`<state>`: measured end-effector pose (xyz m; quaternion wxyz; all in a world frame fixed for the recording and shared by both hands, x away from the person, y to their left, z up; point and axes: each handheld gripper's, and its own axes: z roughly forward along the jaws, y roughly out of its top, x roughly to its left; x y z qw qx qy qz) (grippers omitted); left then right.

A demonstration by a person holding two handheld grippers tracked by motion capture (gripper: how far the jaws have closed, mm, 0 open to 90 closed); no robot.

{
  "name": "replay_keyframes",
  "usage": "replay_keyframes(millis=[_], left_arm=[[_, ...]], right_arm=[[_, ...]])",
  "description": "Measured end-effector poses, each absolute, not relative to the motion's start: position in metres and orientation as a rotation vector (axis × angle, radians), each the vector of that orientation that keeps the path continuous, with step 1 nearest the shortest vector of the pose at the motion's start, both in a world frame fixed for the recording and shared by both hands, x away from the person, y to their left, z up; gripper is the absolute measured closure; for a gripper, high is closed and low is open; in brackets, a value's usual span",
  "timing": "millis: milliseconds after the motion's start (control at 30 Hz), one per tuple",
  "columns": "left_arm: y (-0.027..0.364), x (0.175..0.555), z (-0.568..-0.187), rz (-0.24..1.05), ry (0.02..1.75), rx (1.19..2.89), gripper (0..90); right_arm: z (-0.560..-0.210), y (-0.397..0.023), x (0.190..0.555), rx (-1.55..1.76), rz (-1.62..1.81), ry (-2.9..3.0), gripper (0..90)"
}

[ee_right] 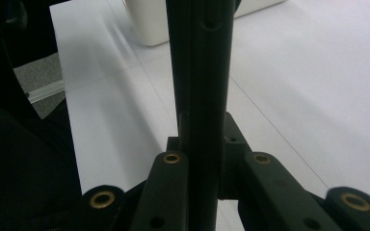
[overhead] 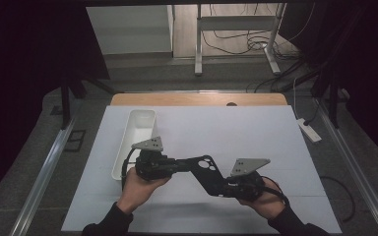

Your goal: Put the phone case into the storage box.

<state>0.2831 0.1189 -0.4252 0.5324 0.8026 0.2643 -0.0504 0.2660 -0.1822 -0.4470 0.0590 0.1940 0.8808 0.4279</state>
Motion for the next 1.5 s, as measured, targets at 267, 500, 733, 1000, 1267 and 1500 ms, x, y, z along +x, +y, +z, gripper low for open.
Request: replay_keyframes(millis=[267, 500, 733, 1000, 1267, 1500], left_arm=[[0.116, 0.281, -0.422, -0.097, 0.633, 1.933, 83.5], [0.115, 0.281, -0.418, -0.046, 0.650, 1.952, 83.5], [0.117, 0.283, -0.418, -0.022, 0.658, 1.972, 83.5], [0.123, 0.286, -0.416, 0.007, 0.666, 1.988, 83.4], [0.130, 0.288, -0.412, 0.029, 0.676, 2.001, 83.4], [0.138, 0.292, -0.409, 0.048, 0.693, 2.009, 83.3]], right_arm=[[-0.450, -0.180, 0.268, 0.620, 1.247, 2.678, 72.3], [-0.455, -0.174, 0.267, 0.639, 1.178, 2.676, 50.9], [-0.456, -0.178, 0.269, 0.687, 1.125, 2.654, 39.3], [-0.457, -0.184, 0.267, 0.743, 1.060, 2.653, 18.0], [-0.456, -0.194, 0.267, 0.784, 1.047, 2.651, 7.9], [-0.454, -0.204, 0.266, 0.839, 1.058, 2.635, 4.2]])
